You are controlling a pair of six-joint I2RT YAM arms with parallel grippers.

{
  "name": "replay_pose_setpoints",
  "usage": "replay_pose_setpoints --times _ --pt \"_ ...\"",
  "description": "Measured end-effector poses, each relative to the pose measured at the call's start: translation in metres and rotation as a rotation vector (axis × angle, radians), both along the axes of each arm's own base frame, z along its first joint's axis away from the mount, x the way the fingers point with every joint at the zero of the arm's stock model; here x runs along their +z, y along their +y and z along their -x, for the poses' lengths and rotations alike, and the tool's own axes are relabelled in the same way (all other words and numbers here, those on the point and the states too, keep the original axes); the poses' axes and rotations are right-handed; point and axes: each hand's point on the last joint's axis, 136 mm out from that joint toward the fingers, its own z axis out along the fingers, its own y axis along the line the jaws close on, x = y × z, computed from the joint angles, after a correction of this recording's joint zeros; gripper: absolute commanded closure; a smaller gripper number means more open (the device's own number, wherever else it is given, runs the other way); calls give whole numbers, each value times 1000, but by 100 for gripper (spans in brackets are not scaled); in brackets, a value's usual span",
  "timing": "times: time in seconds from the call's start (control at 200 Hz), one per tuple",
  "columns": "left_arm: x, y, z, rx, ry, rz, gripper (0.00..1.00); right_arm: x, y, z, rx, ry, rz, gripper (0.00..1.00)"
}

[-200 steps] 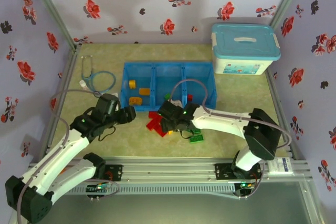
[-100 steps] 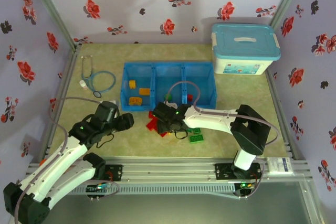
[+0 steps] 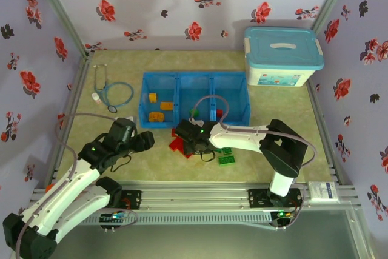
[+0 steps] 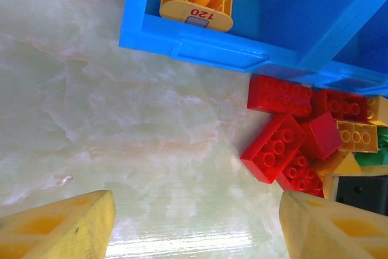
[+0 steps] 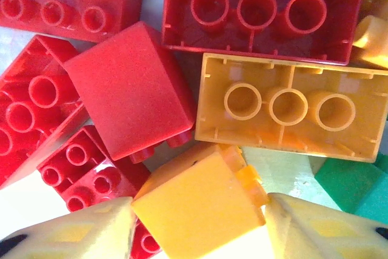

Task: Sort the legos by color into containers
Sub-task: Pick up the lego from the bottom-center of the table.

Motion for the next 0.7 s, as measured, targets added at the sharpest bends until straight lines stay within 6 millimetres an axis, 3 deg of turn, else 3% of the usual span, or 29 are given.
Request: replay_pose_setpoints --times 0.17,0.53,0.7 --pt "0 0 1 0 3 -2 28 0 -1 0 -3 -5 5 58" --pt "2 5 5 5 -3 -6 29 3 -5 2 2 -21 39 59" --pt "2 6 5 10 -7 -10 29 22 -4 1 7 -44 34 59"
